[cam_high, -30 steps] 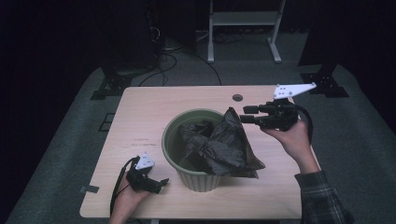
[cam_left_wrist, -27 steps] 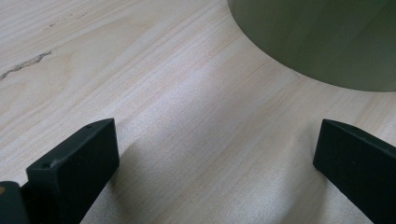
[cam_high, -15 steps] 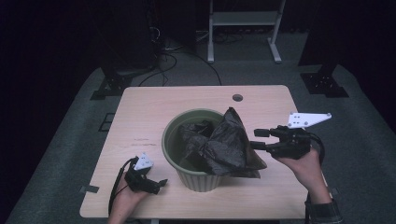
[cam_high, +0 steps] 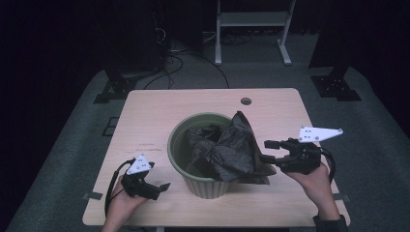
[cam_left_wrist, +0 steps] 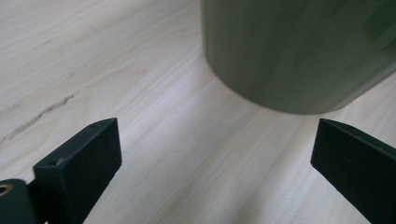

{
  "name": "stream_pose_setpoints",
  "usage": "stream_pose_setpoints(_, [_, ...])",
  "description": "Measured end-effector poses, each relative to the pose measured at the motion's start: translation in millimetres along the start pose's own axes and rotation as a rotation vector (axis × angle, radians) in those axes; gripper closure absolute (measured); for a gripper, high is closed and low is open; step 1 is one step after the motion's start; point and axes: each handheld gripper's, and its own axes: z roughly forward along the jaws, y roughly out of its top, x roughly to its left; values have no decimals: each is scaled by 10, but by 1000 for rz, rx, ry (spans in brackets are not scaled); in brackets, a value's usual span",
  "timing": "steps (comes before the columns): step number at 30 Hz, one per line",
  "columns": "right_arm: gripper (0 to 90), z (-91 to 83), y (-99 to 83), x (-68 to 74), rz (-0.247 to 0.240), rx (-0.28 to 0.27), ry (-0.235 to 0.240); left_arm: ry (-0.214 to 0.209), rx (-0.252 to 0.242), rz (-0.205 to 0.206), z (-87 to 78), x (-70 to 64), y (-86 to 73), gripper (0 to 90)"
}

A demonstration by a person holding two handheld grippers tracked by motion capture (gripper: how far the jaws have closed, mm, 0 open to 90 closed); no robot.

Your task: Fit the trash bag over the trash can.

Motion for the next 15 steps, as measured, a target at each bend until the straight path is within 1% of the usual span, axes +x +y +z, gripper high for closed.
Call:
stream_pose_setpoints(1, [414, -1, -3, -8, -2, -1, -2, -5, -7, 1, -22, -4, 17, 11])
stream_pose_setpoints(3, [411, -1, -8, -21, 0, -2, 0, -31, -22, 5, -112, -17, 76, 44])
stream_pose_setpoints(4, [411, 0, -11, -25, 0, -2, 0, -41, -30, 8, -158, -27, 107, 45])
stream_pose_setpoints(5, [411, -1, -14, -28, 2, 0, 0, -59, -43, 14, -218, -41, 145, 60])
stream_pose_setpoints(6, [410, -2, -17, -33, 4, -1, 0, -72, -47, 21, -254, -47, 170, 101])
stream_pose_setpoints(8, [409, -3, -17, -36, 6, 0, -1, -91, -63, 31, -345, -67, 240, 112])
stream_pose_setpoints(9, [409, -3, -16, -37, 5, -1, -2, -106, -62, 37, -397, -72, 278, 126])
stream_pose_setpoints(10, [408, -3, -15, -39, 4, -4, -3, -111, -70, 47, -460, -85, 322, 151])
stream_pose_setpoints(12, [400, -4, -9, -40, -2, -2, -8, -118, -83, 48, -546, -96, 382, 164])
stream_pose_setpoints(13, [399, -4, -8, -37, -3, -2, -11, -130, -86, 53, -618, -97, 429, 188])
stream_pose_setpoints(14, [398, -2, -5, -36, -5, -1, -9, -136, -96, 57, -658, -99, 457, 239])
stream_pose_setpoints(15, [395, -1, -3, -36, -6, 1, -11, -146, -112, 56, -707, -108, 497, 241])
